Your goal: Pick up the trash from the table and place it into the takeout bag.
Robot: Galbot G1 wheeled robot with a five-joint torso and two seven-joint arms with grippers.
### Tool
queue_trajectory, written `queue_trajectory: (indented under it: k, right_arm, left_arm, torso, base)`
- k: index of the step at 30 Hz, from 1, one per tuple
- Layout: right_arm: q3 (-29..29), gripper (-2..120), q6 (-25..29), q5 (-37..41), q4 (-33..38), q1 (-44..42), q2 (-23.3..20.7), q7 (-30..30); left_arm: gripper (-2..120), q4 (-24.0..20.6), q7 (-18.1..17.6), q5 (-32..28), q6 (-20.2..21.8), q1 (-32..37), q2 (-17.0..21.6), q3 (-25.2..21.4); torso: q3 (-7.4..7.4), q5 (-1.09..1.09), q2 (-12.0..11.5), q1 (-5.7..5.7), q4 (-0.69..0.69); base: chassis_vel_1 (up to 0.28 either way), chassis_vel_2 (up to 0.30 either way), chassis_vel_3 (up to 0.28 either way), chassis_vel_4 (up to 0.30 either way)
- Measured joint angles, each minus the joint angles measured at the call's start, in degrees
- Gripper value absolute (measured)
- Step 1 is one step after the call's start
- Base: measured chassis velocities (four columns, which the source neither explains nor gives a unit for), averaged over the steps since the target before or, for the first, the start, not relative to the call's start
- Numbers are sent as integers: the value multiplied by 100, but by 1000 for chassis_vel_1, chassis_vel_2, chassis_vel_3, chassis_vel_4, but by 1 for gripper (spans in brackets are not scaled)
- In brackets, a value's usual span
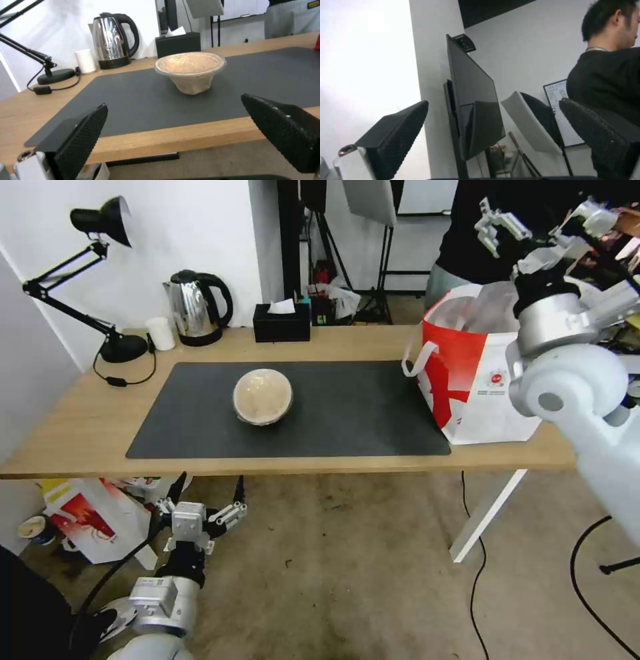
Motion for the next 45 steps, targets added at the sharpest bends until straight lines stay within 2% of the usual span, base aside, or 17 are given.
queue_trajectory:
  k: [15,18,20,22,33,37,45]
  right_arm:
    - [-25,100,42,-122,-41,-92,59,-75]
    - [-18,100,504,179,528,-449,209,-598]
    - [-18,100,557,385,751,-643,277,-730]
    - [-27,100,612,504,1062,-1114,442,-1134]
    - [-211,100,598,518,1424,-1835,498,-2203]
    - [-336,100,595,308,1458,-2153,483,-2688]
    - [-438,100,666,-134,1444,-2720,470,-3072]
  left_arm:
    - [100,0,0,0,0,0,0,0]
    - [100,0,0,0,0,0,0,0]
    - [100,0,0,0,0,0,0,0]
    - [100,0,0,0,0,0,0,0]
    - [100,0,0,0,0,0,0,0]
    - [100,0,0,0,0,0,0,1]
    - [100,0,0,0,0,0,0,0]
  torso:
    - [0,0,0,0,0]
    - [0,-2,0,0,0]
    - [0,-1,0,0,1]
    - [0,0,0,0,0]
    - [0,-1,0,0,1]
    - [0,0,0,0,0]
    - [0,0,0,0,0]
  base:
    - [0,0,0,0]
    - [0,0,0,0]
    - [0,0,0,0]
    - [0,0,0,0]
    - [0,0,0,0]
    - [0,0,0,0]
    - [0,0,0,0]
